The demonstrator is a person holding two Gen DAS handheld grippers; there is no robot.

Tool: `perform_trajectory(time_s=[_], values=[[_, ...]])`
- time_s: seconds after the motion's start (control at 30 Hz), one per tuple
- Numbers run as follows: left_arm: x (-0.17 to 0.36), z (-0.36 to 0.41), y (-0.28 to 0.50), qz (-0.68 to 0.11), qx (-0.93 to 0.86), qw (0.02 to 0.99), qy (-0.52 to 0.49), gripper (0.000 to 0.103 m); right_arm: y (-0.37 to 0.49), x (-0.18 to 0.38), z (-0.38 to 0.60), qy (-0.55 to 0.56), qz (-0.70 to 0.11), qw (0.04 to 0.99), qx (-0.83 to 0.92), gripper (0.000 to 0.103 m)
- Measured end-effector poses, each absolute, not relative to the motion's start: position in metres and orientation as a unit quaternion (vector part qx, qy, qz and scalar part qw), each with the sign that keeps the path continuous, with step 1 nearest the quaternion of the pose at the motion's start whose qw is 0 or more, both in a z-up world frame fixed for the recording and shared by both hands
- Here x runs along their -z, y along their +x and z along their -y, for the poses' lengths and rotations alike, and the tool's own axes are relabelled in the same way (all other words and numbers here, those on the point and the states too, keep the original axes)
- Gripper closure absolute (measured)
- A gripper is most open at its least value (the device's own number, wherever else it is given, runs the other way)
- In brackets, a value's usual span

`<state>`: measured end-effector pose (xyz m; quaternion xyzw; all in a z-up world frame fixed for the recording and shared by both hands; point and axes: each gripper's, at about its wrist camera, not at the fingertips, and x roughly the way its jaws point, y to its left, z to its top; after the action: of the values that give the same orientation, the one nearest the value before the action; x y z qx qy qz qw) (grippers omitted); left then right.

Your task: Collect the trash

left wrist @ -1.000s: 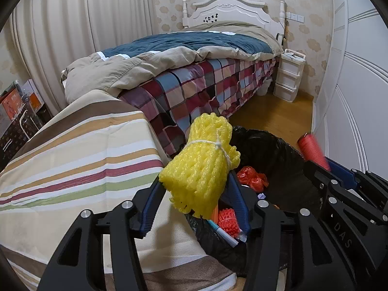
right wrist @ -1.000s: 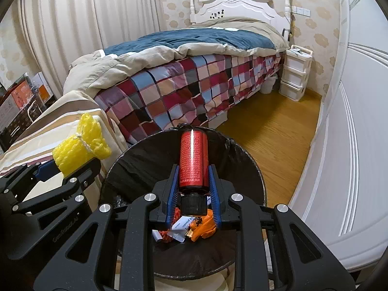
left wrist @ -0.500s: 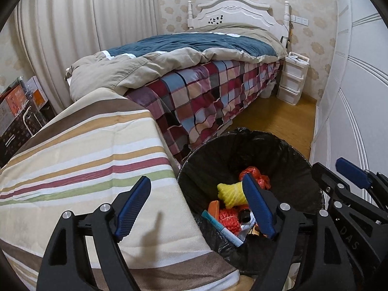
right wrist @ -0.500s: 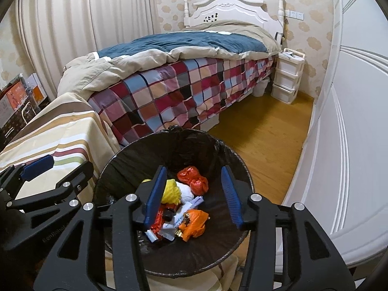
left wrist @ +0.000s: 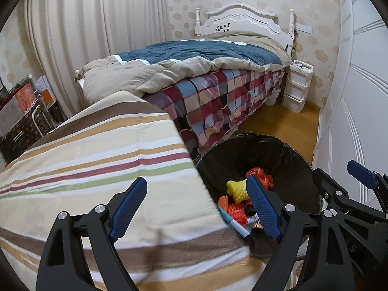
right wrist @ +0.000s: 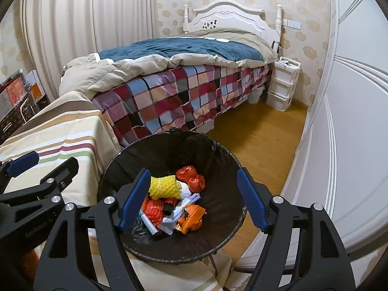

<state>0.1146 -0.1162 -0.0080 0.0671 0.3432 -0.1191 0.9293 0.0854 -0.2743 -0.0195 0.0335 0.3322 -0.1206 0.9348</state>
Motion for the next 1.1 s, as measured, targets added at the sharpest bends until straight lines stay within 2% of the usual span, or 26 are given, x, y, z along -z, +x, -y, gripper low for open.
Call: perform_trajectory(time_s=[0.43, 1.1], values=[[-0.004, 0.062, 0.068, -0.339, 0.088, 0.936, 0.045, 0.018, 0.043, 0.004, 0.244, 0.025, -0.319, 0.941, 0.111, 0.019], [-0.025, 0.018, 0.009, -0.301, 0.051, 0.952, 0.021, 0.016, -0.011, -0.030, 0.206, 0.008, -0.275, 0.957, 0.089, 0.018]])
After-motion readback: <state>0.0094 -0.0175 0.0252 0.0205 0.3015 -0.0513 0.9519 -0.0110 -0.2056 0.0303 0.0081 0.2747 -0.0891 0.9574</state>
